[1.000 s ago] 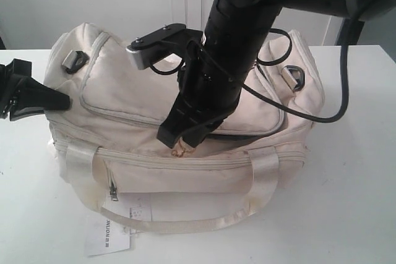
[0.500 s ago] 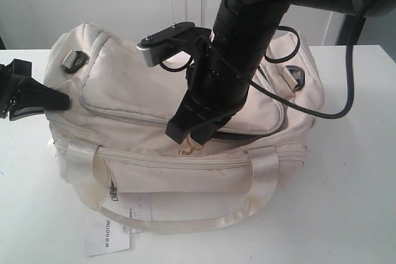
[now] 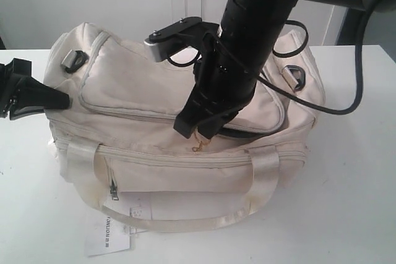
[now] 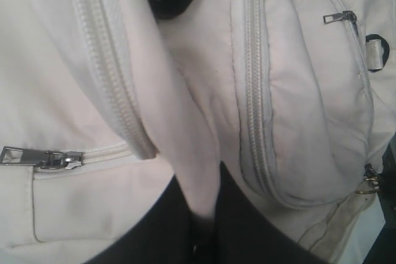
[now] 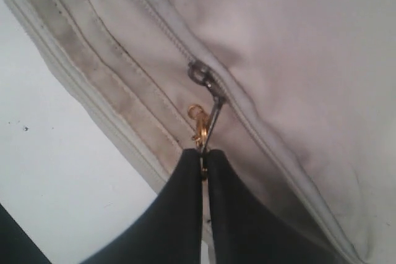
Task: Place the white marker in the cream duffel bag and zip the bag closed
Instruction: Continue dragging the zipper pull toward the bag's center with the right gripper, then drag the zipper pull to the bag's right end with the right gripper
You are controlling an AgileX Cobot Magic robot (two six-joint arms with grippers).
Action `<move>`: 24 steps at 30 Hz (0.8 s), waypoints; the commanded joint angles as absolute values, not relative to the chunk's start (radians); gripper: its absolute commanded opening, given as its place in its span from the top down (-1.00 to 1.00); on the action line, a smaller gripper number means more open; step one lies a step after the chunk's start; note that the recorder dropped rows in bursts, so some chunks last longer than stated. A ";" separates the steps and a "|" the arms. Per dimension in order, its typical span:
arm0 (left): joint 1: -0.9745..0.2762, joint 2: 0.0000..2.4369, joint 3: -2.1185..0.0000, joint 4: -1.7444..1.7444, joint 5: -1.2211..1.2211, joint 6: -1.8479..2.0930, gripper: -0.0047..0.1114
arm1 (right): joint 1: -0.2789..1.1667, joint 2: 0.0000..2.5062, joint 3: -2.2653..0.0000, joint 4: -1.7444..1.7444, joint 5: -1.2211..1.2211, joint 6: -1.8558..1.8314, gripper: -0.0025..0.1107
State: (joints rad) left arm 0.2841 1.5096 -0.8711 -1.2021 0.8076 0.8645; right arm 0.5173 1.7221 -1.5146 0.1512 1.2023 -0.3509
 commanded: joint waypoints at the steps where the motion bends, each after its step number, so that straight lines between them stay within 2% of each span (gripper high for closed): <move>1: 0.288 1.502 -0.870 -1.232 0.810 0.873 0.92 | 0.506 1.700 -1.507 0.117 1.221 -0.356 0.96; 10: 0.288 1.502 -0.870 -1.232 0.812 0.873 0.92 | 0.506 1.675 -1.412 0.095 1.221 -0.356 0.96; 24: 0.288 1.502 -0.870 -1.232 0.810 0.873 0.92 | 0.481 1.613 -1.406 0.075 1.221 -0.356 0.96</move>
